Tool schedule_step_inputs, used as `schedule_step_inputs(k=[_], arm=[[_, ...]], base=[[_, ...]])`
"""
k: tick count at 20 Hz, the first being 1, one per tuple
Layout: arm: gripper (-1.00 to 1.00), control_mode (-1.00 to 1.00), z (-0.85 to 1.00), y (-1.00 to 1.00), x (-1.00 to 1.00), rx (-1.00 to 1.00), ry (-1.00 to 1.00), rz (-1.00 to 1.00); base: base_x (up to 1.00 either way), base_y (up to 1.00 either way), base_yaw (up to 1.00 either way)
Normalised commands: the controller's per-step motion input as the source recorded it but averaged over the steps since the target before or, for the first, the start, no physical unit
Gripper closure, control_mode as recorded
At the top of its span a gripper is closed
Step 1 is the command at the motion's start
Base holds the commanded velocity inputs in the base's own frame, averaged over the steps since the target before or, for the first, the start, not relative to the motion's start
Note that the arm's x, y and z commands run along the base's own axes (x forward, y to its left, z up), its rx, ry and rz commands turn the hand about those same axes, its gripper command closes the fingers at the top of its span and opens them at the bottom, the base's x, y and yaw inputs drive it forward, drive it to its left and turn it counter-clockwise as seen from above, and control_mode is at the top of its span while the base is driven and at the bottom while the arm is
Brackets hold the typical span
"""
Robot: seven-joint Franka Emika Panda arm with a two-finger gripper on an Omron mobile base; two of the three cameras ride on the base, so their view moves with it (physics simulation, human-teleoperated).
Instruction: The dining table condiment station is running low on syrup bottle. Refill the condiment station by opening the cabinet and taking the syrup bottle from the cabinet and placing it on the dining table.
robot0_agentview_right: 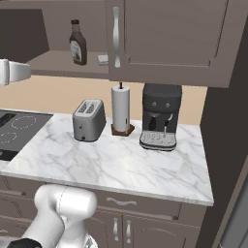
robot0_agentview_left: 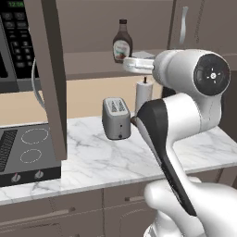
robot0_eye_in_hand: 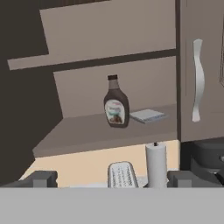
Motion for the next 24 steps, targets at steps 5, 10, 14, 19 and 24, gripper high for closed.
schedule_step_inputs(k=[5,10,14,19,24], arm=[[-1.00,-1.00,-0.36,-0.44,0.20,-0.13,-0.03,0.00],[-1.00,-1.00,0.22,-0.03,0.19,0.00,-0.01,0.00],[-1.00,-1.00,0.22,0.05,0.21,-0.03,-0.02,0.00],[-1.00,-1.00,0.02,0.01,-0.03,0.00,-0.08,0.00],[-1.00,-1.00,0.09,0.00,-0.02,0.00,-0.12,-0.03]], base=[[0.00,0.00,0.00],[0.00,0.00,0.00],[0.00,0.00,0.00],[0.00,0.00,0.00],[0.00,0.00,0.00]])
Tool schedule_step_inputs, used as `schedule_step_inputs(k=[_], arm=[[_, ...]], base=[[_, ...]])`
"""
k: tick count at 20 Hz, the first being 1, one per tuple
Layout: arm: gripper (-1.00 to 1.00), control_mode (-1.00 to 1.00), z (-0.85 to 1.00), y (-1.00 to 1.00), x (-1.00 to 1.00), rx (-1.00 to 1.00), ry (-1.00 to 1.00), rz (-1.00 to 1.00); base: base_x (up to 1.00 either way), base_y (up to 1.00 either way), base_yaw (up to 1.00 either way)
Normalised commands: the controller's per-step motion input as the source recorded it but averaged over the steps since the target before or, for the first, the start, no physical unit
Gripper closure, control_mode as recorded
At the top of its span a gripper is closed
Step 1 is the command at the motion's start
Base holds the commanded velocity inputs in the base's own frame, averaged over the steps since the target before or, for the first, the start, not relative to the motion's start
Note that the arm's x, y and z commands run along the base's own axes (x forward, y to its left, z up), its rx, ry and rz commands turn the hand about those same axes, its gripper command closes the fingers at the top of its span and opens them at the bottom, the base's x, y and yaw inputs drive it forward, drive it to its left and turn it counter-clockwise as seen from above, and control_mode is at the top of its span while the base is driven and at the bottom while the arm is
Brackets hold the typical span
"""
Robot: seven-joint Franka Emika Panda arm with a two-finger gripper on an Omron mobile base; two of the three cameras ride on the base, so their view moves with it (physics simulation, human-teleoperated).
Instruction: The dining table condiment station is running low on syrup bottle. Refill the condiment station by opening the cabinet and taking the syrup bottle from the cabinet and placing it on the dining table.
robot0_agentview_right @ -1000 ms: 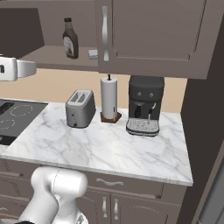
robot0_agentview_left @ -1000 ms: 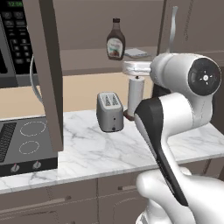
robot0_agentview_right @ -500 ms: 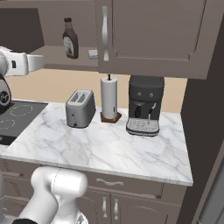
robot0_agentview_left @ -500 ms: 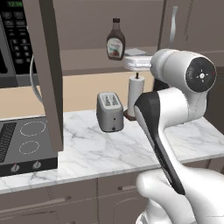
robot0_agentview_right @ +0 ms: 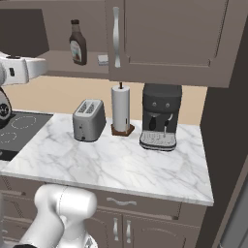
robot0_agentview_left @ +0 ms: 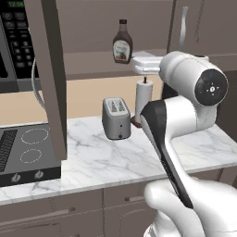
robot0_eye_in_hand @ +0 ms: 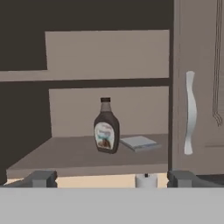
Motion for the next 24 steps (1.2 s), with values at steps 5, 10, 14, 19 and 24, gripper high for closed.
schedule_step_inputs(k=[5,10,14,19,24], arm=[[-1.00,-1.00,0.43,0.06,0.07,-0.05,-0.05,-0.01],[-1.00,-1.00,0.19,0.09,0.29,-0.04,-0.02,-0.02],[-1.00,-1.00,0.01,0.28,0.45,-0.03,0.00,-0.05],[-1.00,-1.00,0.00,0.33,0.54,-0.02,0.00,-0.04],[-1.00,-1.00,0.00,0.23,0.58,0.00,0.03,-0.03]], base=[[0.00,0.00,0.00],[0.00,0.00,0.00],[0.00,0.00,0.00],[0.00,0.00,0.00],[0.00,0.00,0.00]])
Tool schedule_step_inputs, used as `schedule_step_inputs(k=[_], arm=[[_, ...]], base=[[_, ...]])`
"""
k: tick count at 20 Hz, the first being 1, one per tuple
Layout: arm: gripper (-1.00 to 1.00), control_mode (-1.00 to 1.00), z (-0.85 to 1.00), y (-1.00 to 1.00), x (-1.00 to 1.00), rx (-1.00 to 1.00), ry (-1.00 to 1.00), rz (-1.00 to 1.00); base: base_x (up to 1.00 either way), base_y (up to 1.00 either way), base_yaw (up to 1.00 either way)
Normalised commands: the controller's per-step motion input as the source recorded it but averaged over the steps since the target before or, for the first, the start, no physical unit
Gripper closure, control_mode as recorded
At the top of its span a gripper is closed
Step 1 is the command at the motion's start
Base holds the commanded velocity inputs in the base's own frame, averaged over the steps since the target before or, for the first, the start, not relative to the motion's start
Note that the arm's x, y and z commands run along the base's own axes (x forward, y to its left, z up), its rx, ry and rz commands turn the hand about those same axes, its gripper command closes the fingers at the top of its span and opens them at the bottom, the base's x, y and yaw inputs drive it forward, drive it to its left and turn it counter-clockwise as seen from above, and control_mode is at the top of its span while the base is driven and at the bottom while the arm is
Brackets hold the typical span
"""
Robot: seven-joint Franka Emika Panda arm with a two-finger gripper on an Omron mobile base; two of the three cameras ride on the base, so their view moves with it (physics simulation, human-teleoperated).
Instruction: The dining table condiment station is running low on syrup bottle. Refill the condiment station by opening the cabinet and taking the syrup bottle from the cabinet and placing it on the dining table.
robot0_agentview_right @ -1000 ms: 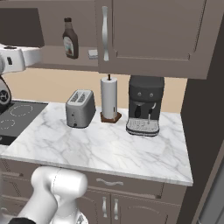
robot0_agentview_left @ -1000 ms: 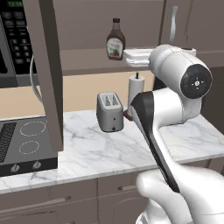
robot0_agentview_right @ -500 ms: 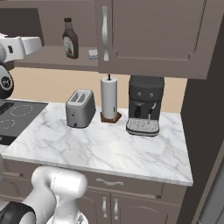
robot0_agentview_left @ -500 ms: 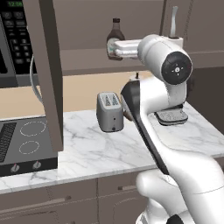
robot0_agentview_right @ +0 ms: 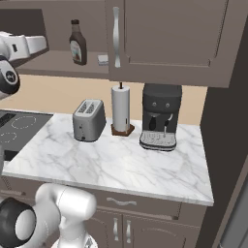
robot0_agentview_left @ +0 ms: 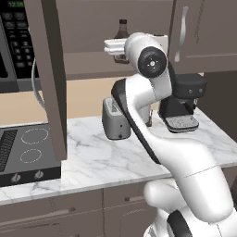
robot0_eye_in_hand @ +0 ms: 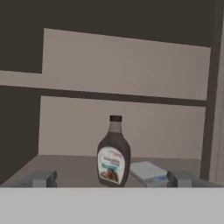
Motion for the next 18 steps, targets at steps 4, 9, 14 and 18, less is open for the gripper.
schedule_step_inputs(k=[4,9,14,18], arm=[[-1.00,-1.00,0.00,0.03,0.57,0.00,0.05,-0.01],[-1.00,-1.00,0.00,0.00,0.45,0.00,0.05,0.00],[-1.00,-1.00,0.04,0.00,0.45,0.00,0.03,0.00],[-1.00,-1.00,0.13,0.00,0.38,0.00,0.00,0.00]], base=[[0.00,0.00,0.00],[0.00,0.00,0.00],[0.00,0.00,0.00],[0.00,0.00,0.00]])
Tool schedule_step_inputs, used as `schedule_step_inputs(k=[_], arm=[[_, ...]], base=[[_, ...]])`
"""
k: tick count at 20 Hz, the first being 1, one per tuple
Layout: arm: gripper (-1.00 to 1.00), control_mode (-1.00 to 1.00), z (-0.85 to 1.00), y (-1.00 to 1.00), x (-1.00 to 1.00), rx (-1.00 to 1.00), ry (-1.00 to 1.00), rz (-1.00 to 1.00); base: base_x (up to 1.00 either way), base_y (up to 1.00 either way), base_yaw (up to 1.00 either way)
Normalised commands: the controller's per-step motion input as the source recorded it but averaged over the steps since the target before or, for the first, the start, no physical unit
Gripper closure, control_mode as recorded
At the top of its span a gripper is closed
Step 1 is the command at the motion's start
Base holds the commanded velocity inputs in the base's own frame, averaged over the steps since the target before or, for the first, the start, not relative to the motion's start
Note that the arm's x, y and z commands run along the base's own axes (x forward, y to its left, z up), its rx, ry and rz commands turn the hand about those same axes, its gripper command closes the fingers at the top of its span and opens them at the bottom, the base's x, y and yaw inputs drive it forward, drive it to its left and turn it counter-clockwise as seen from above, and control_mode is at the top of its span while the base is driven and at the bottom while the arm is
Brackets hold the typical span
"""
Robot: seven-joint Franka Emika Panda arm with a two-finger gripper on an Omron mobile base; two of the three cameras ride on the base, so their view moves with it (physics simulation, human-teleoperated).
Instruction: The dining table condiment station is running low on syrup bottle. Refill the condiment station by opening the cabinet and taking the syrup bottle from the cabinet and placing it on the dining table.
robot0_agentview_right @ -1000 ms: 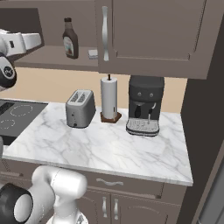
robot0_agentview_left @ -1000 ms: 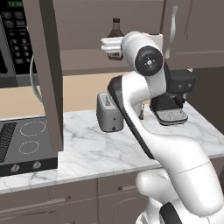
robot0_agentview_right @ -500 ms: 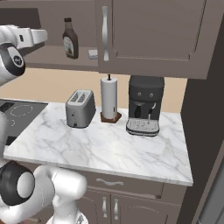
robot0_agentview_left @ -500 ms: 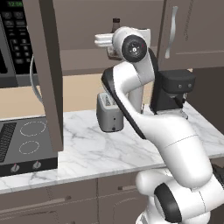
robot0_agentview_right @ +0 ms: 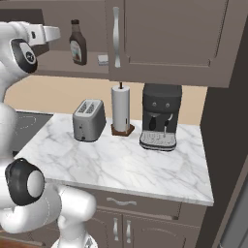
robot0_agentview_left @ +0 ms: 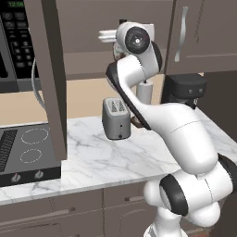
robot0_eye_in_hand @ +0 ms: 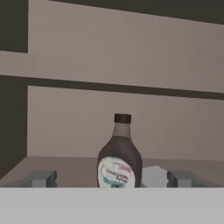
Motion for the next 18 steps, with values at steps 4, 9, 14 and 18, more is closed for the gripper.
schedule_step_inputs(k=[4,9,14,18], arm=[[-1.00,-1.00,0.09,0.00,0.38,0.00,0.01,-0.03],[-1.00,-1.00,0.03,0.00,0.32,0.00,0.02,-0.04],[-1.00,-1.00,0.00,0.00,0.30,0.00,0.06,-0.06],[-1.00,-1.00,0.00,0.00,0.31,0.00,0.05,-0.06]], base=[[0.00,0.00,0.00],[0.00,0.00,0.00],[0.00,0.00,0.00],[0.00,0.00,0.00]])
